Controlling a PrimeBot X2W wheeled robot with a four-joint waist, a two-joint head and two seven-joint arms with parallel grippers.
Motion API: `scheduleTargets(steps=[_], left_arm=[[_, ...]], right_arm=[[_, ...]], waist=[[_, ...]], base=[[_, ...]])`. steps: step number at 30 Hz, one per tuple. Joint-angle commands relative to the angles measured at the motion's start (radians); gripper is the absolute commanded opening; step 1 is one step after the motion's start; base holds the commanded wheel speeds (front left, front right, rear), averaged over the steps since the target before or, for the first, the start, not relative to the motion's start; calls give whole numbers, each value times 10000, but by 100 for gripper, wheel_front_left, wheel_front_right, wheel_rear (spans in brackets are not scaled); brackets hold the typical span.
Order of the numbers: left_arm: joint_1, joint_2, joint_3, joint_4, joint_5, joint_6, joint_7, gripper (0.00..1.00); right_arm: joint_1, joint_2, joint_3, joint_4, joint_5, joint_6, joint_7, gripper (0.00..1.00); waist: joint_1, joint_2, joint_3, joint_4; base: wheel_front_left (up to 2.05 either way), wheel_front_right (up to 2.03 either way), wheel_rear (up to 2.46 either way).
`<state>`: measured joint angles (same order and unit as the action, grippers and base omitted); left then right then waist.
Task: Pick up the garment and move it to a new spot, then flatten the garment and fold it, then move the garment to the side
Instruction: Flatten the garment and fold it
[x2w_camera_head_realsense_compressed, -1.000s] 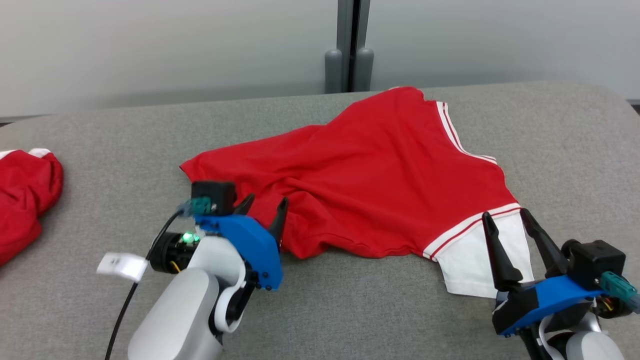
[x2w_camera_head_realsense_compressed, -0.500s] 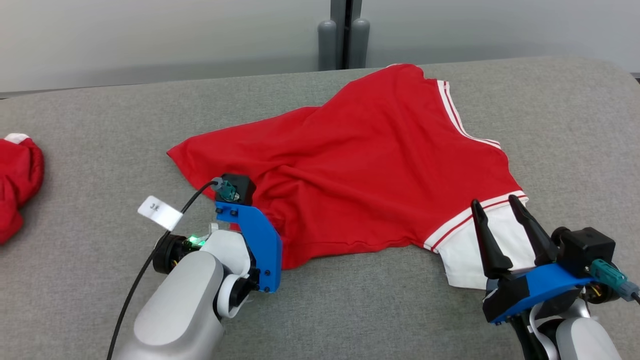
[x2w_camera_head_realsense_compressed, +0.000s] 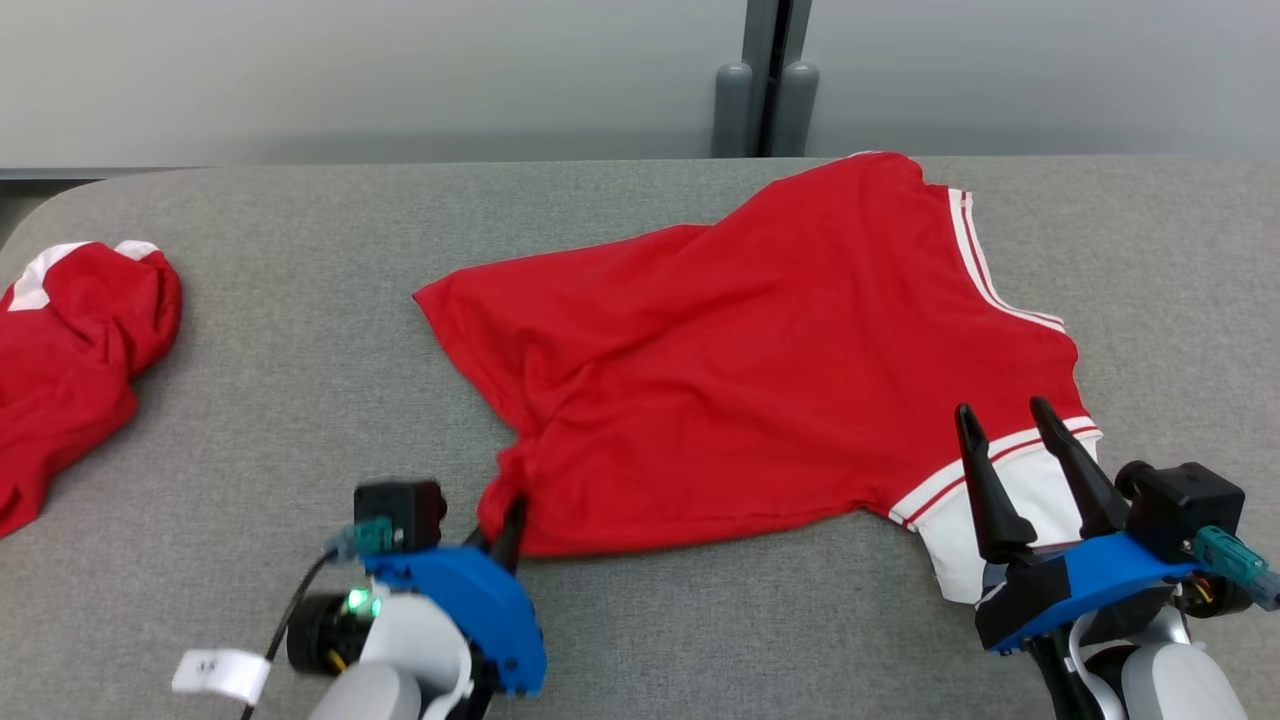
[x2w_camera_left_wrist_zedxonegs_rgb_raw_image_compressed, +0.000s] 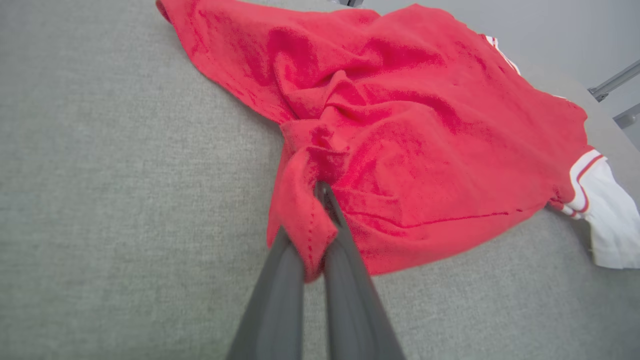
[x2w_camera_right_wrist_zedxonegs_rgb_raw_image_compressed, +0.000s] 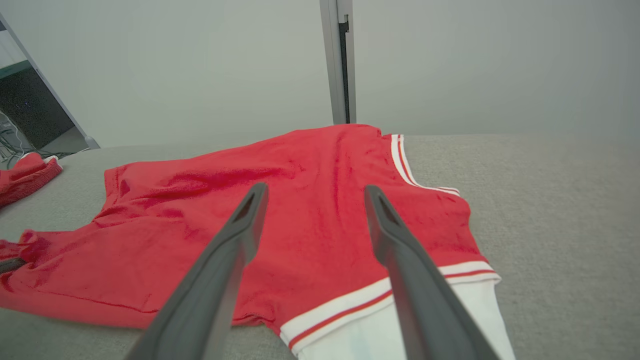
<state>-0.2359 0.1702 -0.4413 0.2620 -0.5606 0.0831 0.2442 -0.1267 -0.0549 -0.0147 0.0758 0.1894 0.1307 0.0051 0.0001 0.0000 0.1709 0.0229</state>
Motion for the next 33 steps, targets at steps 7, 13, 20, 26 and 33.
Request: scheduleTargets(steps=[7,13,20,26,33], left_arm=[[1789,573,-175,-927,-197,610,990,100],[1440,966,369,-2330,-203,1070,1187,100],[-927,604,618,-993,-229,1227,1850,100],[-2653,298,788,1456,-274,1341,2116,100],[-3631,201,982,3303,-417,1425,2159,100]], right_arm=[[90,16,10,-129,72,1,78,100],[29,22,32,-189,97,1,64,100],[-264,26,334,-180,126,1,53,100],[-572,26,590,-131,102,1,18,100],[-741,24,645,-108,65,1,-57,100]], waist=[[-1,0,6,160],[-1,0,142,78],[-1,0,536,-284],[-1,0,972,-822],[-1,0,1302,-1231]], base=[[0,0,0],[0,0,0],[0,0,0],[0,0,0],[0,0,0]])
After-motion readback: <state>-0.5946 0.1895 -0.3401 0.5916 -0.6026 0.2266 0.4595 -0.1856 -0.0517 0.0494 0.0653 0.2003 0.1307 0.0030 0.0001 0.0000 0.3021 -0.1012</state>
